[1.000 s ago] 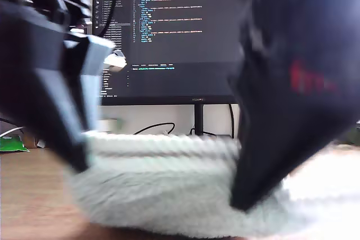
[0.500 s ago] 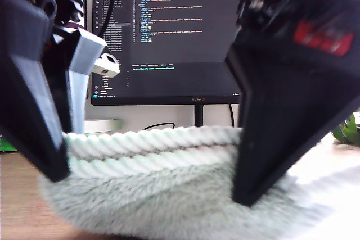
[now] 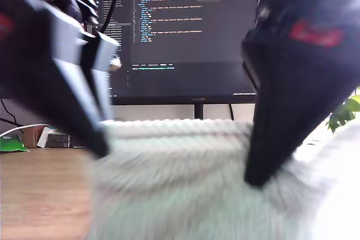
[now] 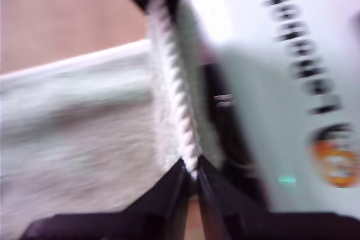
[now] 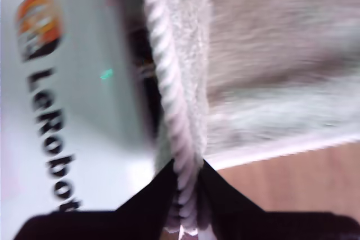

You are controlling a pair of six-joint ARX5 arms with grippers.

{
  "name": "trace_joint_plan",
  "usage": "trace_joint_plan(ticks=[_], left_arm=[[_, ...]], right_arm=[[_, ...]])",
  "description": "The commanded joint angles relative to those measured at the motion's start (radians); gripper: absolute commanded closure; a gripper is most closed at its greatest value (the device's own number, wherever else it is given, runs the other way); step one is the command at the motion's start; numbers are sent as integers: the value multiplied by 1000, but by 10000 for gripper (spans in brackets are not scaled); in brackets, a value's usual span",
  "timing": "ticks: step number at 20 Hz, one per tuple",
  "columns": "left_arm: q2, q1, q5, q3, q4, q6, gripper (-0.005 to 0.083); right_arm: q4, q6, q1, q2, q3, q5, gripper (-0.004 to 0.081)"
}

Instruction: Fold the tea towel to a neat square and place it to the right

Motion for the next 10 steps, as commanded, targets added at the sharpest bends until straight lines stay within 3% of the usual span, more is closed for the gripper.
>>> trace_joint_plan(ticks=[1, 5, 7, 8, 10], left_arm=[[12, 27, -28, -9, 9, 7, 797], [19, 77, -26, -9, 73, 7, 797], [19, 78, -26, -9, 74, 7, 797], [19, 78, -26, -9, 72, 7, 797], [19, 78, -26, -9, 72, 7, 797]], right_arm=[[-10, -14, -35, 5, 19, 3, 783], [19, -79, -77, 5, 21, -5, 782], [-31, -117, -76, 5, 21, -88, 782], [-55, -196, -76, 5, 21, -95, 782], [-34, -200, -77, 5, 21, -93, 782]])
